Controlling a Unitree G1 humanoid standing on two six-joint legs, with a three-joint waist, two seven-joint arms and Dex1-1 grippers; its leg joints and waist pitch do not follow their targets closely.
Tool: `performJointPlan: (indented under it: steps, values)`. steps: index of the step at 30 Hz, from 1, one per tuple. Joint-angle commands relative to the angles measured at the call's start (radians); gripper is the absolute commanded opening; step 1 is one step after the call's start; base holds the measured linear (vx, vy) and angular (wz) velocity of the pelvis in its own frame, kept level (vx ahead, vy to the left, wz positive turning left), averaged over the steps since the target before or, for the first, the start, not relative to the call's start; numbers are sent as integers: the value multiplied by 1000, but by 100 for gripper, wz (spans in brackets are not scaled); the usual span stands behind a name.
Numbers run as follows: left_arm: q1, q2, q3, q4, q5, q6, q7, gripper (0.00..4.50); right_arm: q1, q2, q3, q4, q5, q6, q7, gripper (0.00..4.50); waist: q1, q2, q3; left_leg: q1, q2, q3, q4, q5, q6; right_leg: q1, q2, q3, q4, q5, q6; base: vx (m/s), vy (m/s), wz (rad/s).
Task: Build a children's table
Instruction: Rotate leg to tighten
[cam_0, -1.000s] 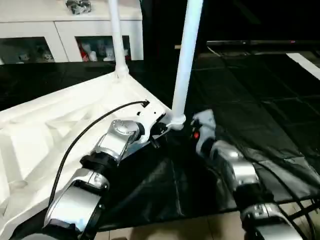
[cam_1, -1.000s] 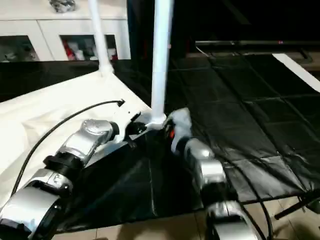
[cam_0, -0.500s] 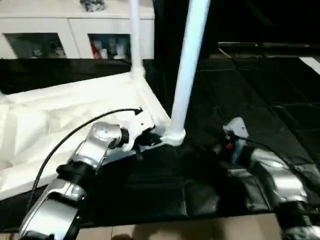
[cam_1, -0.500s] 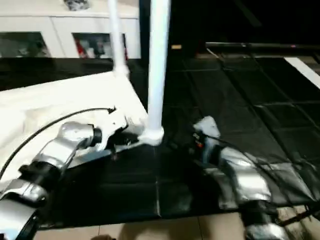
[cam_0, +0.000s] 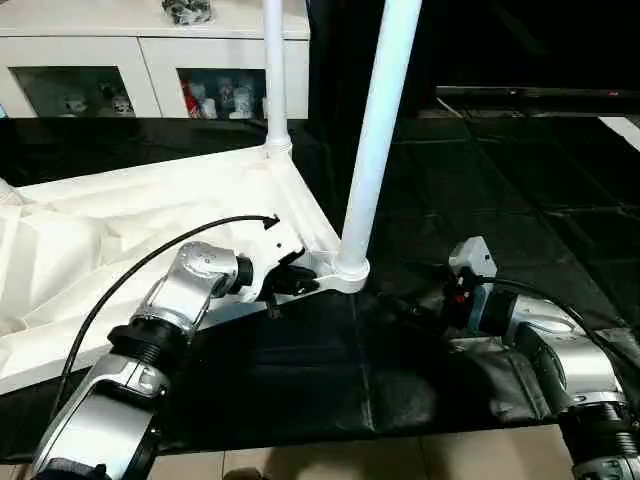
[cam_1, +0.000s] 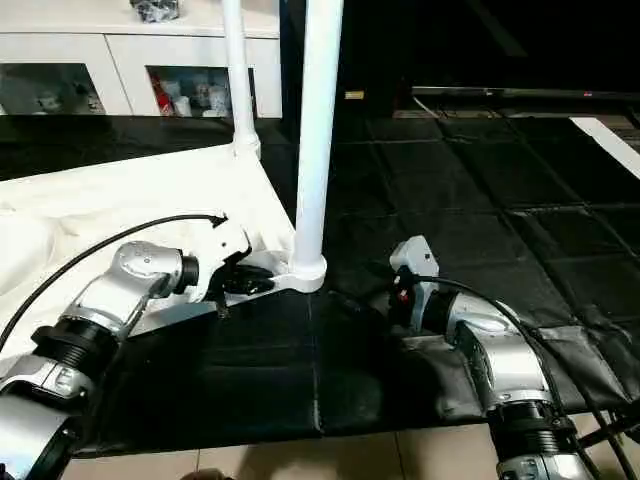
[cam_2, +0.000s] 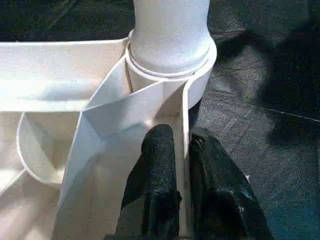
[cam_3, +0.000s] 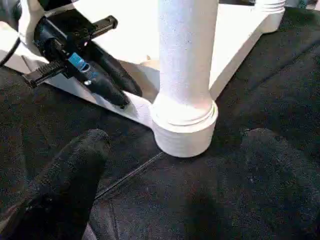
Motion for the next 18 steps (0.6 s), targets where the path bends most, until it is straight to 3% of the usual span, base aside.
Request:
performJointPlan:
  steps: [1,4,5,10,14,18]
  values:
    - [-25,7,8,14,-2,17,-6,60,-3,-11,13,-27,11,7,9,450,-2,-12,-68,2,41,-11,-64,-100,68,59,-84,59,-73,-225,-163,0,0,0]
    - [-32,6,11,25,1,25,9,60,1,-11,15,-30,10,7,9,450,-2,-12,-67,1,41,-11,-64,-107,66,60,-84,58,-76,-246,-155,0,0,0]
    - [-34,4,14,30,-1,30,10,32,2,-12,15,-30,9,6,10,450,-3,-14,-67,2,40,-10,-64,-108,66,60,-83,59,-77,-251,-151,0,0,0]
    - [-48,0,5,63,14,18,25,9,1,-14,20,-31,3,0,9,450,-2,-13,-67,1,40,-11,-64,-110,63,60,-84,58,-79,-273,-138,0,0,0]
    - [-58,-1,-1,76,17,16,24,9,-1,-16,24,-32,5,-1,12,450,-3,-13,-68,1,40,-12,-64,-103,66,60,-83,58,-76,-251,-146,0,0,0]
    - [-48,13,-29,57,19,-50,-43,9,-6,-22,29,-31,1,-5,14,450,-2,-14,-68,0,40,-11,-63,-100,70,60,-84,58,-76,-247,-146,0,0,0]
